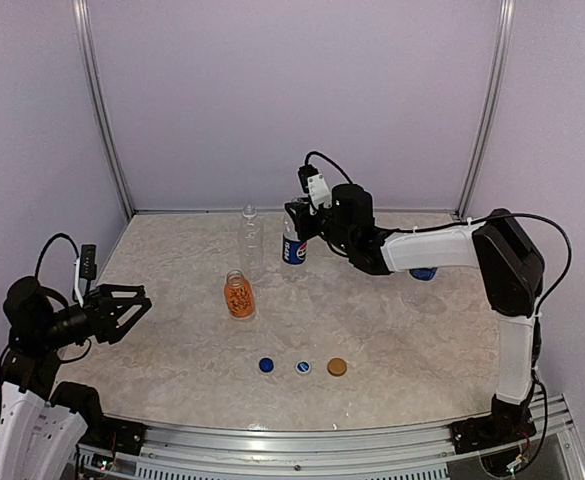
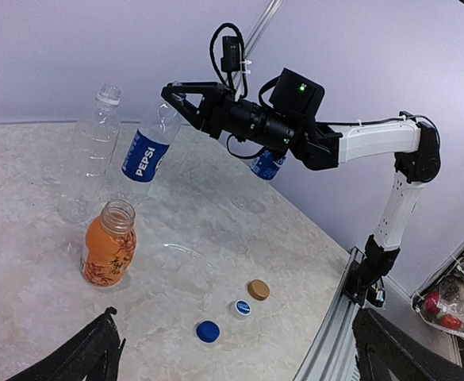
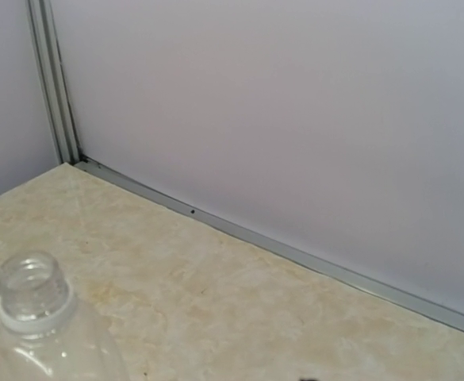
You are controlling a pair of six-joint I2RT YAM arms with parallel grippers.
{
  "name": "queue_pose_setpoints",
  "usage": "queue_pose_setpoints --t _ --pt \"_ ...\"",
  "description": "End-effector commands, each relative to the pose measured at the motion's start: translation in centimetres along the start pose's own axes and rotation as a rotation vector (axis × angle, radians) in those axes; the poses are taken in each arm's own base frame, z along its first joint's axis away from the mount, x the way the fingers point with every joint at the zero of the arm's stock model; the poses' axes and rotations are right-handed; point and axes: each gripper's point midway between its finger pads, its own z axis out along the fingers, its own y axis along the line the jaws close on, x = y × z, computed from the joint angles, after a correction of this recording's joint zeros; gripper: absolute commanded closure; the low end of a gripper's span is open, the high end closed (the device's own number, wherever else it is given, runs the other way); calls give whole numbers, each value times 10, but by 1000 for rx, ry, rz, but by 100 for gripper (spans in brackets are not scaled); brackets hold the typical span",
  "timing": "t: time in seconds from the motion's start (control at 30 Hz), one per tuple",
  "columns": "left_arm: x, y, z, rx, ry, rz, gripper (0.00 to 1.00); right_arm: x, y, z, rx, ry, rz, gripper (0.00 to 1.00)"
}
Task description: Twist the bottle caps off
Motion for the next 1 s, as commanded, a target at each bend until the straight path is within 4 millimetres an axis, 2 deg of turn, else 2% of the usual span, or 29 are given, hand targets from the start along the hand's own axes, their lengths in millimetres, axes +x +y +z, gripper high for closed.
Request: queue_pose_setpoints --t 0.0,0.07,0.17,0.2,0.27,0.47,0.63,0.83,0.9,0.97 --pt "0 7 0 -27 -8 -13 1 9 0 8 -16 32 1 100" --pt "0 7 0 -28 -8 -13 1 12 2 9 -22 47 -7 99" --pt "0 7 0 -25 -9 -11 1 10 3 5 -33 46 -17 57" --pt "0 7 0 -25 -9 -11 1 8 3 4 -33 44 -21 47" --pt "0 7 0 -26 -9 -12 1 2 4 3 -37 42 -35 34" --pt "0 6 0 -25 -10 -9 1 -17 7 0 -54 39 -65 11" --pt "0 6 0 -23 -8 -11 1 -34 8 -5 -62 30 -79 9" --pt "0 6 0 -25 -9 -11 1 -44 10 -9 -77 46 -86 8" --pt "0 6 0 -23 -9 -9 1 -56 12 -13 -89 55 -86 8" --pt "0 6 -1 -26 -12 -7 1 -74 12 -21 -91 76 -77 1"
